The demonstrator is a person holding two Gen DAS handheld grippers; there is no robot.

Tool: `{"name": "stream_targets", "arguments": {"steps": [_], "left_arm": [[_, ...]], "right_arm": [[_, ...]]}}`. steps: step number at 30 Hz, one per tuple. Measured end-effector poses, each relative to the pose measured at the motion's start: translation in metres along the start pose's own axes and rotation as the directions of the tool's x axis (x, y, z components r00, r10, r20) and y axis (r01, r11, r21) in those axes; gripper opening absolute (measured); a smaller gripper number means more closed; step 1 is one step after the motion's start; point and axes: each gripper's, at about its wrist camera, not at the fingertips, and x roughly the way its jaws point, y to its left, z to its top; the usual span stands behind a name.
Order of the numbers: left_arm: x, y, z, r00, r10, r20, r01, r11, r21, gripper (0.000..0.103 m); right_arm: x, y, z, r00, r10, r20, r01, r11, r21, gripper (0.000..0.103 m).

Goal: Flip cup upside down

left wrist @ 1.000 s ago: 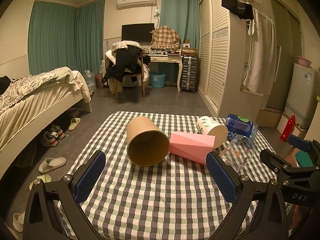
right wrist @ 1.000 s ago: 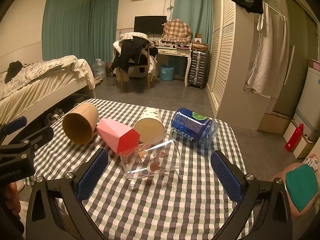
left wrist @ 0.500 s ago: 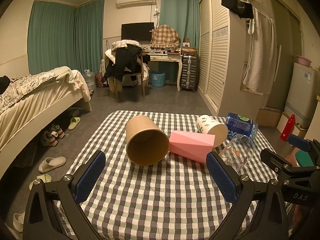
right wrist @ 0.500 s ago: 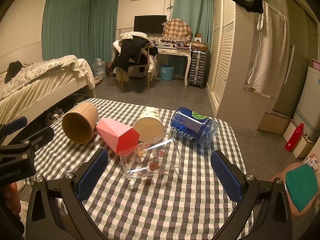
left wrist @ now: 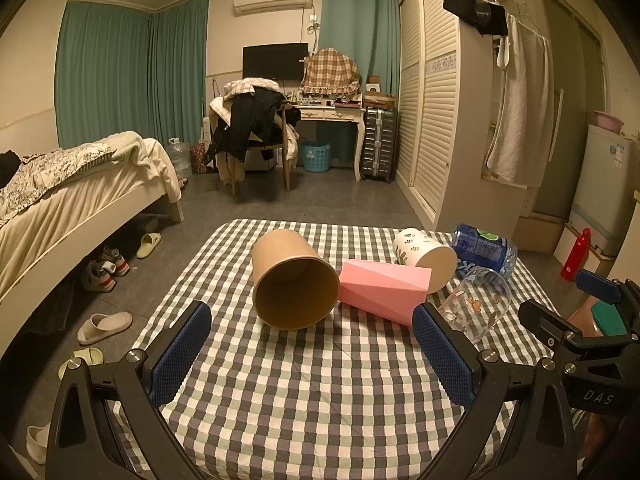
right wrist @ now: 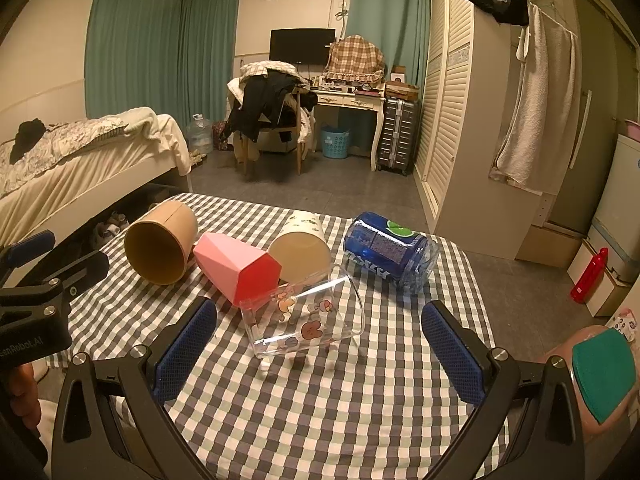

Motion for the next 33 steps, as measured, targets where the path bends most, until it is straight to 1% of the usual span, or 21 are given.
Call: {"name": "stream_targets", "arguments": {"steps": [15, 20, 27, 28, 29, 33], "left_arm": [[0.0, 0.0, 0.0, 1.0, -0.001, -0.003, 0.001, 1.0, -0.001, 0.103], [0.002, -0.002, -0.009, 1.0, -0.006, -0.01, 0.006, 1.0, -0.006, 0.103], [0.016, -0.012, -0.003, 0.999, -0.015, -0.036, 0.014, 1.0, -0.02, 0.103], [0.018, -0.014, -0.001, 0.999, -0.014, -0.041, 0.014, 1.0, -0.02, 0.103], [0.021, -0.016, 0.001, 0.999, -0.015, -0.045, 0.014, 1.0, -0.02, 0.103], [0.036, -0.028, 0.008, 0.998, -0.019, -0.064, 0.018, 1.0, -0.015, 0.103]], "right_arm": [[0.003, 0.002, -0.003, 1.0, 0.0, -0.007, 0.0, 1.0, -0.004, 0.103], [0.005, 0.001, -0.005, 1.0, 0.003, -0.014, -0.003, 1.0, -0.006, 0.103], [0.009, -0.014, -0.009, 0.999, 0.002, -0.049, -0.002, 1.0, -0.005, 0.103], [0.013, -0.022, -0.005, 0.997, 0.021, -0.073, -0.021, 1.0, 0.003, 0.103], [0.013, -0.022, -0.005, 0.997, 0.021, -0.073, -0.021, 1.0, 0.003, 0.103], [0.013, -0.049, 0.011, 0.998, 0.018, -0.061, -0.018, 1.0, -0.012, 0.103]]}}
